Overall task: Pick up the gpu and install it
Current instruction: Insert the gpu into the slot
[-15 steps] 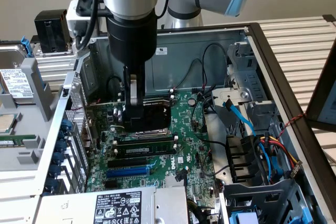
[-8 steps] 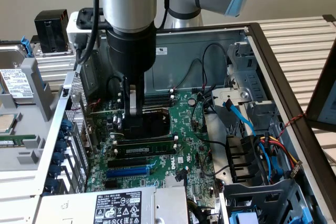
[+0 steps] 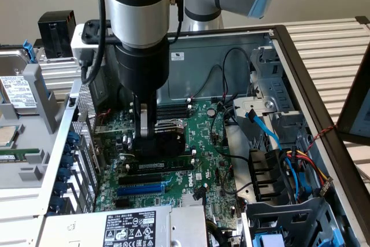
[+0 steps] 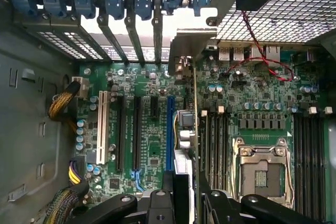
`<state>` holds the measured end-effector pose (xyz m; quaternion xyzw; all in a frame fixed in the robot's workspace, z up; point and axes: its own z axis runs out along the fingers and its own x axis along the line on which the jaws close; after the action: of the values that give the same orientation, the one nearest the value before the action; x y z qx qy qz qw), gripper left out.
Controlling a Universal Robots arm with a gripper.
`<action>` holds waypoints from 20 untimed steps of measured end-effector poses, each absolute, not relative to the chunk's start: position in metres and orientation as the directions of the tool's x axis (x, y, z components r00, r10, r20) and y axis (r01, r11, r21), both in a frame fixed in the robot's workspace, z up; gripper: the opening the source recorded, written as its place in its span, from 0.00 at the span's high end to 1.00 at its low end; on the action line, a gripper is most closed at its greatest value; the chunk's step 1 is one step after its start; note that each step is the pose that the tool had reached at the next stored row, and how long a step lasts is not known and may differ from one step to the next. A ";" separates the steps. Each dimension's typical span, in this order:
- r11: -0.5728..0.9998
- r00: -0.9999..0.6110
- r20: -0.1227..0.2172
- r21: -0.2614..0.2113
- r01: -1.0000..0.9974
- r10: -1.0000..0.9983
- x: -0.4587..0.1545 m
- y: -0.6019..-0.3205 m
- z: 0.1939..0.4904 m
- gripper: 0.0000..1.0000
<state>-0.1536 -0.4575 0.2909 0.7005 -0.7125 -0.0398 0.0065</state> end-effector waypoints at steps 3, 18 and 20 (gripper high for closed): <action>0.015 -0.018 -0.047 0.066 -0.998 -0.999 -0.154 -0.459 0.286 0.73; 0.015 -0.018 -0.049 0.066 -0.998 -0.999 -0.162 -0.460 0.278 0.73; 0.015 -0.018 -0.049 0.066 -0.998 -0.999 -0.162 -0.461 0.276 0.73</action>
<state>-0.1621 -0.4606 0.2759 0.7006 -0.7124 -0.0409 0.0055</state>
